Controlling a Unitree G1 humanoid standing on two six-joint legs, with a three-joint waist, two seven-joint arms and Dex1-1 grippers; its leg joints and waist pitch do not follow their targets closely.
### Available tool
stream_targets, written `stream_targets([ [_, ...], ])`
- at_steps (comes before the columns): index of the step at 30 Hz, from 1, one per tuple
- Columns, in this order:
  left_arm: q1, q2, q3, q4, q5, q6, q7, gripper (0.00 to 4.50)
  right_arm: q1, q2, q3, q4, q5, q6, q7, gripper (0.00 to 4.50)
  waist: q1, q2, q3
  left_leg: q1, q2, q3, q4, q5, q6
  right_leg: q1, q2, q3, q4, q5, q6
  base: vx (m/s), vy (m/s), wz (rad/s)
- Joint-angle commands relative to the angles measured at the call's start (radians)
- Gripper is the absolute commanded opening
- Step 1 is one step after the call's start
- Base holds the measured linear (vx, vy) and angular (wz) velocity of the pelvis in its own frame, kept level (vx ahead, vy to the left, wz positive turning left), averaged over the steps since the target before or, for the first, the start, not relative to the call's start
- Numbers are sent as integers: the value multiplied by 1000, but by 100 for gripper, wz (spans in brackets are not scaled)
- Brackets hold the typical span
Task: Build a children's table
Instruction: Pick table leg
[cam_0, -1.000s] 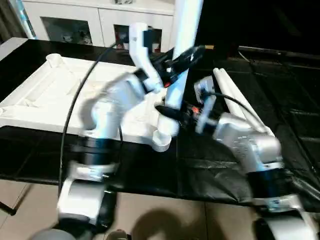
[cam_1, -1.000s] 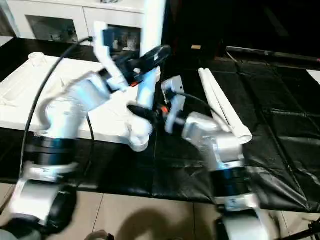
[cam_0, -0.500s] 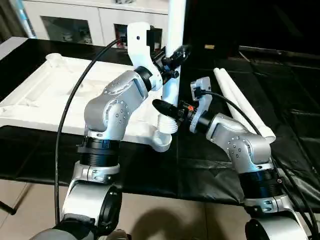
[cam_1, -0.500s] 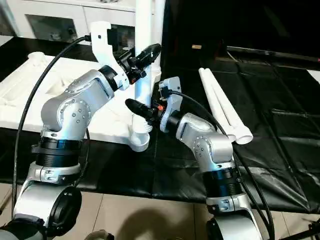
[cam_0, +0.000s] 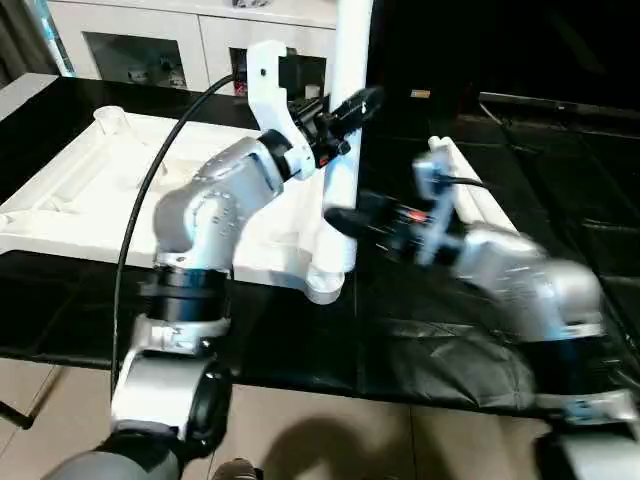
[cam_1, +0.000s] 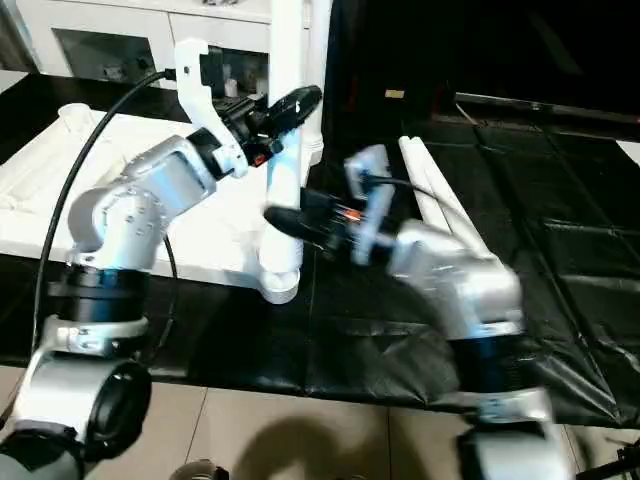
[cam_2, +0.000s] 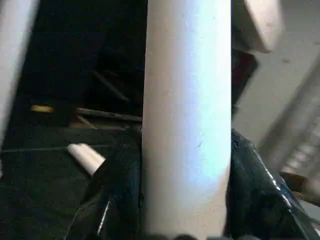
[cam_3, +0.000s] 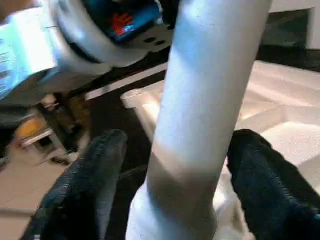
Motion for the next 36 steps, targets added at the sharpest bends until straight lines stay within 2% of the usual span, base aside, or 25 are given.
stream_targets([
  [1, -40, 11, 17, 8, -69, 43, -74, 183, -10, -26, 4, -8, 21, 16, 56, 355, 5, -9, -85, 15, 6, 6, -56, -112, 23, 66, -64, 35, -64, -157, -179, 0, 0, 0],
  [2, -46, 19, 34, 12, -128, 82, -133, 183, -23, -45, 1, 7, 31, 23, 86, 355, 5, -9, -86, 16, 8, 5, -56, -114, 22, 65, -64, 35, -63, -159, -184, 0, 0, 0],
  [4, -48, 22, 42, 14, -154, 99, -162, 183, -27, -51, 0, 11, 36, 26, 96, 355, 5, -8, -85, 15, 8, 5, -55, -112, 20, 65, -64, 34, -63, -158, -192, 0, 0, 0],
  [5, -55, 32, 54, 14, -213, 140, -240, 183, -38, -67, -8, 12, 74, 60, 138, 355, 4, -14, -85, 14, 7, 6, -56, -109, 23, 67, -63, 34, -62, -156, -197, 0, 0, 0],
  [6, -58, 36, 55, 13, -232, 152, -272, 183, -42, -72, -13, 9, 93, 72, 158, 355, 6, -11, -86, 15, 6, 6, -54, -106, 32, 67, -64, 34, -61, -153, -206, 0, 0, 0],
  [8, -66, 45, 47, 16, -249, 163, -311, 183, -51, -75, -26, 13, 121, 85, 183, 355, 5, -11, -86, 15, 7, 5, -54, -109, 36, 66, -63, 33, -61, -156, -206, 0, 0, 0],
  [11, -76, 53, 32, 15, -263, 178, -362, 183, -64, -86, -30, 20, 151, 110, 228, 355, 6, -12, -84, 16, 9, 6, -55, -117, 35, 66, -65, 34, -64, -177, -202, 0, 0, 0],
  [16, -81, 67, 0, 3, -281, 207, -419, 183, -74, -115, -4, 24, 164, 130, 300, 355, 11, -10, -85, 17, 12, 5, -56, -114, 27, 65, -65, 34, -63, -177, -195, 0, 0, 0],
  [22, -81, 73, -11, -4, -294, 224, -459, 183, -72, -131, 8, 12, 185, 149, 338, 355, 16, -14, -85, 16, 10, 6, -55, -116, 21, 67, -66, 34, -64, -193, -191, 0, 0, 0],
  [29, -85, 75, -23, -3, -291, 218, -472, 183, -70, -127, 37, 23, 143, 119, 337, 355, 19, -12, -85, 17, 11, 5, -55, -113, 17, 65, -65, 33, -64, -195, -186, 0, 0, 0],
  [36, -82, 72, -41, -5, -279, 216, -479, 183, -67, -115, 52, 19, 137, 110, 343, 355, 24, -12, -86, 17, 12, 5, -55, -108, 18, 64, -65, 34, -62, -185, -187, 0, 0, 0],
])
